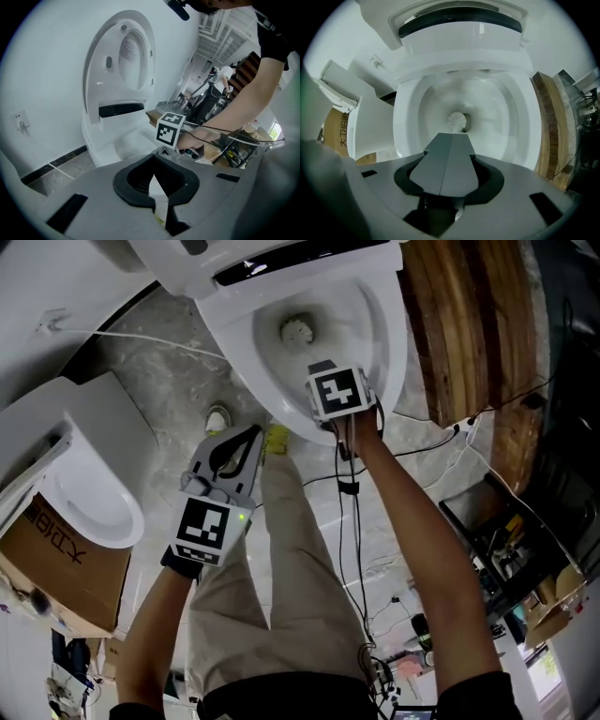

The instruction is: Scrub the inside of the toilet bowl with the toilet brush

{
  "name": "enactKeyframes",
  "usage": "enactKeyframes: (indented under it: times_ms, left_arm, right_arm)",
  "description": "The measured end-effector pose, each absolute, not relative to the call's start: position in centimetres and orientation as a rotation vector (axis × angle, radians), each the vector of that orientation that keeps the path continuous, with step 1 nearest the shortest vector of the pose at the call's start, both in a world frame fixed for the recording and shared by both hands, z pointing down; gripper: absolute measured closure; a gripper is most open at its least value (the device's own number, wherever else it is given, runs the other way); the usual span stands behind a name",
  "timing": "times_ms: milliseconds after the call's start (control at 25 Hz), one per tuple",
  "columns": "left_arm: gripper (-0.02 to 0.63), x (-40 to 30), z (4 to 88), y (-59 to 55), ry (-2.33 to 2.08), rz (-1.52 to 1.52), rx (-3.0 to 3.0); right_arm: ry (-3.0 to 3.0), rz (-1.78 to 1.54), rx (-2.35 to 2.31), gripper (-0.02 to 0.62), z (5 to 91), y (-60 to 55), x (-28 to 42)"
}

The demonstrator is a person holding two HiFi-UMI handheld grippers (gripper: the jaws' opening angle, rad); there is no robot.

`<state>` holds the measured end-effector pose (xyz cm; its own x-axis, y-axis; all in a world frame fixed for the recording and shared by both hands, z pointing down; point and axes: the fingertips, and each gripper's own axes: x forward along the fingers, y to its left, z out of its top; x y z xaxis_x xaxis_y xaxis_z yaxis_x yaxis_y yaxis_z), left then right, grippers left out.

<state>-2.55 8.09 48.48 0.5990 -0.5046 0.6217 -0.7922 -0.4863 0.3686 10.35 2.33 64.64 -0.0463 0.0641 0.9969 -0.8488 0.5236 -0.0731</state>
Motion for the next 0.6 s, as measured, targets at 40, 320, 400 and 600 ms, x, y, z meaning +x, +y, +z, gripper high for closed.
enactKeyframes:
  times_ms: [40,320,400,600]
  left_arm:
    - [0.589,-2.6,48.5,8.2,-1.024,0.58,2.18]
    - [0.589,-2.8,49.2,8.4,-1.056,0.568,2.134]
    - [0.589,-2.8,49.4,8.7,-1.063,0.56,2.118]
    - [0.589,-2.7,49.7,9.1,-1.067,0.552,2.102]
  right_arm:
    - [-1.46,0.877,0.732,0.419,64.8,2.1,9.9]
    - [-1.489,0.776,0.744,0.423,65.6,-0.6,10.1]
    - [-1.531,0.701,0.72,0.425,65.8,-1.5,9.7]
    - [-1.53,0.638,0.692,0.425,66.9,-1.9,9.7]
